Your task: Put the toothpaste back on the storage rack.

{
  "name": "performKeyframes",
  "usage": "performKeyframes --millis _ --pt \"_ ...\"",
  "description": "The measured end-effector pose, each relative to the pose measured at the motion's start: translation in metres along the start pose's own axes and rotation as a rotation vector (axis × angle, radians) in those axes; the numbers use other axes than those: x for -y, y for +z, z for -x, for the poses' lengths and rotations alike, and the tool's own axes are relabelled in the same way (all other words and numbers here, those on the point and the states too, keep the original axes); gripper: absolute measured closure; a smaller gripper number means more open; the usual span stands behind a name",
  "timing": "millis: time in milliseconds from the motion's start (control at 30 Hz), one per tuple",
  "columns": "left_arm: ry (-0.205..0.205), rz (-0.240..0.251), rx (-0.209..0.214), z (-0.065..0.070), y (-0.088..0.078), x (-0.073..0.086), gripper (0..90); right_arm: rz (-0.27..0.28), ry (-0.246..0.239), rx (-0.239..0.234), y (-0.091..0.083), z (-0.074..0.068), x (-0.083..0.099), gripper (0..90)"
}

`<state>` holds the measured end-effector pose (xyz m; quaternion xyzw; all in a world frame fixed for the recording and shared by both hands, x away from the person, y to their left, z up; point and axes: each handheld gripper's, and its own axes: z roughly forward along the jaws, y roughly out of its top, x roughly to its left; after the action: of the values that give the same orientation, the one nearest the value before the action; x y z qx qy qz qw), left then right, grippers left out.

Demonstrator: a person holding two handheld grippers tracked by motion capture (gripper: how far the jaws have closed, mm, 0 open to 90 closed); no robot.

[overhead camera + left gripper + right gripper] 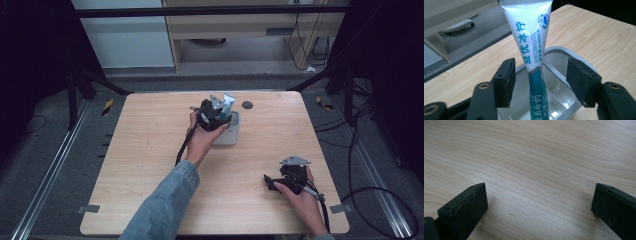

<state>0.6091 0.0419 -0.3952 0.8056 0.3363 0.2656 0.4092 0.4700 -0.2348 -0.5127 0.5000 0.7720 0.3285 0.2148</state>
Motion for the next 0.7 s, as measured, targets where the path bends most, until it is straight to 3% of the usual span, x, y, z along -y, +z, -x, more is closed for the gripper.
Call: performKeyframes --millis 367,467,700 --pt "0.000 -0.011 0.030 -0.001 -0.005 -0.001 26.2 0.000 0.000 0.000 0.000 0.000 0.000 0.7" --pt "-0.024 0.001 0.063 -0.001 -0.009 -0.003 22.4 0.000 0.000 0.000 0.000 0.000 0.000 0.7" --pt "-0.003 -0.005 0.070 0.000 -0.019 -0.004 15.2 0.000 -0.001 0.001 0.000 0.000 0.000 0.7"
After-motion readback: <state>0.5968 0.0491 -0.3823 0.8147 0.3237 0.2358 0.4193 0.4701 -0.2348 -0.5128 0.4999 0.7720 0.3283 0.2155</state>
